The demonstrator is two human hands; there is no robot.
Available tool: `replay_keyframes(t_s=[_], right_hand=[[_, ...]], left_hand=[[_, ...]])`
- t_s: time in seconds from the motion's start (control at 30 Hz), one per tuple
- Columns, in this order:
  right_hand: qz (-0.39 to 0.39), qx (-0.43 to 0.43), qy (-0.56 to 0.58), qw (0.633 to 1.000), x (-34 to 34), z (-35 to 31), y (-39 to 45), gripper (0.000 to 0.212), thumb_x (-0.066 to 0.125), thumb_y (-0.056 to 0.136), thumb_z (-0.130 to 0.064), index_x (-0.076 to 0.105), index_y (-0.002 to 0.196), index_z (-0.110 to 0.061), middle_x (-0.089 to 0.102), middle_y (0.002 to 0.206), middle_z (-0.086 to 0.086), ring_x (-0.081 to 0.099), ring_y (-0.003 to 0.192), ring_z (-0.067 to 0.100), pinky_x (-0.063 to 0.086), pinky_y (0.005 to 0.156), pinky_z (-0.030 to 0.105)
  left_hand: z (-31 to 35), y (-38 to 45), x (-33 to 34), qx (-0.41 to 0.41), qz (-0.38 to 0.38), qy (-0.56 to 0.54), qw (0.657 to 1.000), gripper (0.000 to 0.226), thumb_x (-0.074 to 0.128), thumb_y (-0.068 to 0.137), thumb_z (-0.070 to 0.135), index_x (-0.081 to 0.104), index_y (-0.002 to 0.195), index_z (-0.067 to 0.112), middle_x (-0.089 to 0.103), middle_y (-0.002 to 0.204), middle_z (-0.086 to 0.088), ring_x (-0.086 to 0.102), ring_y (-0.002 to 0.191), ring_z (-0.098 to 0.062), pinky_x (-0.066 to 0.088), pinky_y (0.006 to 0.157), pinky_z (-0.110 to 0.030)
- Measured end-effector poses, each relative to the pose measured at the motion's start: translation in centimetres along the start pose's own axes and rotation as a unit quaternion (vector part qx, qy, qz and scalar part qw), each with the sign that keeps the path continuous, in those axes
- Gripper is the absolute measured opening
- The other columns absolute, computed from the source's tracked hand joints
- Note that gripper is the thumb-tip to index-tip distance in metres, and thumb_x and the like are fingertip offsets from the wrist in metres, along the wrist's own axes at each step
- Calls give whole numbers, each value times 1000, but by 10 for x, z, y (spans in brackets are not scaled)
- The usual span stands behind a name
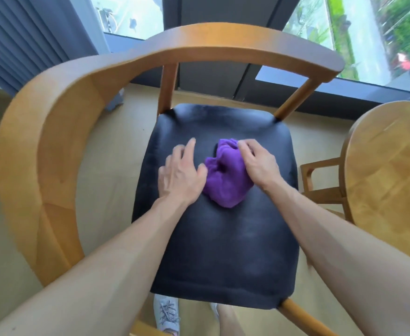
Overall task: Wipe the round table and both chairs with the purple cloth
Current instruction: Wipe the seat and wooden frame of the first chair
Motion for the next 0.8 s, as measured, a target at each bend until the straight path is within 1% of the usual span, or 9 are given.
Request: replay_keyframes(t_s=[0.07,0.13,0.2,0.27,0.37,0.47,0.57,0.7,0.8], right_hand=[[-31,44,143,988,-6,13,10,26,41,94,-47,62,99,-32,64,100,-1,64,71,13,54,66,33],[-10,49,174,984,-16,25,17,26,41,98,-34,64,104,-24,63,100,8,68,62,13,56,55,32],[39,9,75,996,-29,37,24,30,38,100,-28,65,109,-18,65,103,9,69,87,24,56,76,41],[47,-8,-1,999,-33,56,27,34,34,103,-26,65,115,-16,65,110,10,59,107,28,44,97,39],[25,-42,-22,999,-27,74,27,30,39,104,-22,65,116,-14,61,117,9,52,116,23,34,100,28],[35,-53,-29,998,-27,76,27,26,46,101,-22,65,118,-18,57,121,6,55,112,22,41,98,33],[32,-49,-33,998,-27,78,28,27,50,95,-16,63,119,-20,54,120,3,59,103,24,47,94,38],[18,-64,-56,996,-29,78,29,35,50,91,-10,59,121,-24,51,122,-1,59,103,23,50,91,37],[2,-60,-43,997,-29,80,32,38,48,89,-7,60,119,-26,52,123,-5,58,105,19,49,92,35]], left_hand=[[38,6,5,76,15,-33,996,75,47,90,61,18,155,39,21,160,1,38,136,-28,39,101,-49],[73,13,32,118,-38,20,992,85,49,80,76,16,153,47,8,164,3,30,140,-28,37,103,-50],[93,16,64,119,-107,86,983,87,61,75,73,24,150,46,10,162,1,27,139,-29,36,103,-49],[103,10,82,113,-105,145,977,72,71,75,53,40,137,39,24,153,-3,32,129,-32,40,92,-44],[100,-12,89,177,-87,192,961,57,71,71,36,46,122,35,32,140,-2,39,112,-31,42,74,-38],[63,-20,74,223,-102,201,948,58,70,67,37,48,121,40,38,132,2,44,106,-26,40,63,-32],[24,5,40,155,-66,201,965,61,73,65,34,50,122,43,42,125,4,48,104,-25,50,62,-36],[25,43,20,110,-20,217,970,75,76,69,32,43,136,43,43,128,1,50,108,-30,54,70,-43],[8,71,-6,-35,69,113,991,79,75,72,30,35,140,41,41,132,-4,47,114,-35,51,84,-49]])
Point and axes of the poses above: each hand's wrist, its own y-axis towards the middle knuckle, its own x-axis out of the palm, z = x × y, the point moved 9 cm from there along y, towards the middle knuckle
